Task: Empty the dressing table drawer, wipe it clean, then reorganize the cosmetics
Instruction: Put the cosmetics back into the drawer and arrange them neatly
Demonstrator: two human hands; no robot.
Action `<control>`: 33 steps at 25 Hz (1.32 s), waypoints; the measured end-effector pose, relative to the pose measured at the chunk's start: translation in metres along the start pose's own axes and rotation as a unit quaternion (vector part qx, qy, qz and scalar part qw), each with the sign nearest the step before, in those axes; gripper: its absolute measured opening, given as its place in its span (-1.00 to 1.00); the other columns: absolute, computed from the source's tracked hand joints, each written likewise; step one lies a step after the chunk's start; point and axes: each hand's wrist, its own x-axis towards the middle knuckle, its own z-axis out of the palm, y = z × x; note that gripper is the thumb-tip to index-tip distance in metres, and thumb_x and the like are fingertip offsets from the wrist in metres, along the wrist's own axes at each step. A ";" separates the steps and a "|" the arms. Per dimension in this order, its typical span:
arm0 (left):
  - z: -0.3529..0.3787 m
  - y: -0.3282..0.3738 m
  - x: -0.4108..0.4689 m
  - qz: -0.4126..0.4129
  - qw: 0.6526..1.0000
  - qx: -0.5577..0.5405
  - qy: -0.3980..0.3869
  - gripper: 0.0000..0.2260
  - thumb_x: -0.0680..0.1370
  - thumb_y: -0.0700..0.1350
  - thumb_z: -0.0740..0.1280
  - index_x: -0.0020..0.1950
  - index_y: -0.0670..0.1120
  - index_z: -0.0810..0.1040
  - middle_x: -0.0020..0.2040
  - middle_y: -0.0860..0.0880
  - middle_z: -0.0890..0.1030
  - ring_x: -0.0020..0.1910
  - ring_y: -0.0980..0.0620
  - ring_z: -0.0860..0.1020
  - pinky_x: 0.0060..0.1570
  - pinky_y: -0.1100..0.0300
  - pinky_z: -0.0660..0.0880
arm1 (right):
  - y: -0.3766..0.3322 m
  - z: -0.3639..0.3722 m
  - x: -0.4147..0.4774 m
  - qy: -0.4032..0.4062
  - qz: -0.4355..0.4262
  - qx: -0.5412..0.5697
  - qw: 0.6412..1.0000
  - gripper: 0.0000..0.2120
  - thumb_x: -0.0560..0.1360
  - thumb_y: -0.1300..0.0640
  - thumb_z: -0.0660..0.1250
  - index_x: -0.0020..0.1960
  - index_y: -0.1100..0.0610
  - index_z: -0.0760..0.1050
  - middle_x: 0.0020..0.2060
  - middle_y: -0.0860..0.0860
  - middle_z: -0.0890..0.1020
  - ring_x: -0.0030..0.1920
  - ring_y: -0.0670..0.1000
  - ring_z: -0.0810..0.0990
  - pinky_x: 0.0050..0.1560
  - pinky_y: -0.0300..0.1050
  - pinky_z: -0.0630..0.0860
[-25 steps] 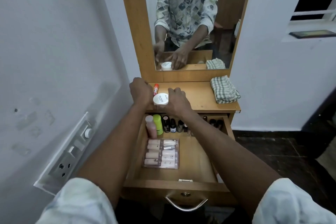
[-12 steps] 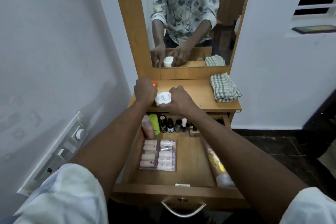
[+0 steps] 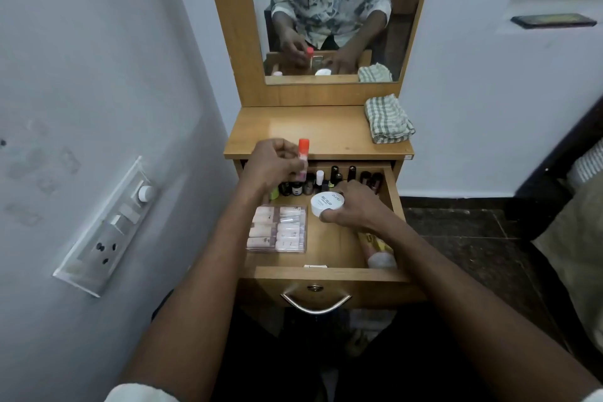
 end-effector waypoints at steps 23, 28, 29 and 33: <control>0.011 -0.059 -0.014 0.008 0.983 0.182 -0.011 -0.76 0.40 -0.29 0.52 0.02 -0.11 0.62 -0.13 -0.06 0.67 -0.08 -0.01 0.66 -0.04 0.14 0.60 | 0.002 0.028 -0.004 -0.122 -0.092 -0.163 0.975 -0.22 0.36 0.03 0.55 0.48 0.05 0.29 0.36 0.12 0.44 0.33 0.14 0.41 0.18 -0.06 0.42; 0.012 -0.056 -0.014 0.014 0.984 0.177 -0.004 -0.77 0.38 -0.28 0.54 -0.05 -0.07 0.60 -0.17 -0.05 0.66 -0.12 0.01 0.65 -0.05 0.11 0.61 | 0.000 0.023 -0.007 -0.193 -0.145 -0.154 0.958 -0.32 0.38 0.03 0.54 0.43 0.03 0.34 0.30 0.09 0.46 0.31 0.11 0.42 0.25 0.00 0.42; 0.012 -0.055 -0.015 0.017 0.984 0.179 -0.005 -0.77 0.38 -0.28 0.53 -0.05 -0.08 0.59 -0.17 -0.05 0.66 -0.14 0.02 0.64 -0.06 0.13 0.61 | -0.001 0.020 -0.008 -0.202 -0.160 -0.155 0.954 -0.35 0.40 0.03 0.53 0.42 0.04 0.36 0.30 0.09 0.47 0.31 0.10 0.42 0.27 0.00 0.42; 0.013 -0.055 -0.015 0.032 0.982 0.188 -0.007 -0.78 0.39 -0.29 0.52 -0.06 -0.08 0.58 -0.23 0.01 0.62 -0.23 0.12 0.59 -0.10 0.20 0.57 | -0.004 0.012 -0.015 -0.227 -0.218 -0.150 0.937 -0.41 0.45 0.02 0.48 0.43 -0.01 0.38 0.27 0.07 0.47 0.28 0.08 0.44 0.27 0.02 0.42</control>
